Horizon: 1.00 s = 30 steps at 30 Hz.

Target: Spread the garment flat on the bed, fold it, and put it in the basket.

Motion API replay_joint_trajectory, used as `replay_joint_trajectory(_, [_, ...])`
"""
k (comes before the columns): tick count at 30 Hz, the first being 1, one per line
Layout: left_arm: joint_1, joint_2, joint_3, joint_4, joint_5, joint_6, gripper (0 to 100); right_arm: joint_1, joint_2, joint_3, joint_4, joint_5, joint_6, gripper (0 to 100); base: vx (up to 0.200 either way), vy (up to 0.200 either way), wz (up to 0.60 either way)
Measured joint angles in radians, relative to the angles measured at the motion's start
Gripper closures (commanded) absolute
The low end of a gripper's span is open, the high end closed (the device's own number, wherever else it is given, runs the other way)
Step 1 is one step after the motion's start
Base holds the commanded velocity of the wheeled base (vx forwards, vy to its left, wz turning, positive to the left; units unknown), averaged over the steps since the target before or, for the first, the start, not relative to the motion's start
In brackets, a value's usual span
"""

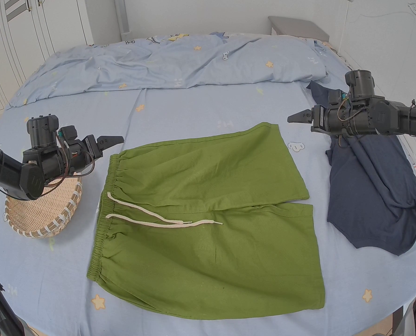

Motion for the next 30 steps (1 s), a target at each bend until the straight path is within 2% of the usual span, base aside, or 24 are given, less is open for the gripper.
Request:
replay_joint_trajectory(5, [0.006,-0.088,0.132,-0.001,-0.012,-0.051,0,-0.001,-0.124,0.23,-0.014,0.012,0.016,0,0.0,0.0,0.0])
replay_joint_trajectory(10, [0.036,-0.172,0.305,-0.003,-0.056,-0.083,0,0.0,-0.249,0.482,-0.069,0.029,0.025,0,0.0,0.0,0.0])
replay_joint_trajectory(21, [0.128,-0.375,0.777,-0.005,-0.28,-0.109,0,0.022,-0.501,1.004,-0.195,0.053,0.054,0,0.0,0.0,0.0])
replay_joint_trajectory(25, [0.151,-0.439,0.928,0.001,-0.341,-0.041,0,0.046,-0.583,1.124,-0.224,0.057,0.065,0,0.0,0.0,0.0])
replay_joint_trajectory(30, [0.164,-0.446,1.007,0.001,-0.362,0.096,0,0.061,-0.635,1.174,-0.238,0.059,0.069,0,0.0,0.0,0.0])
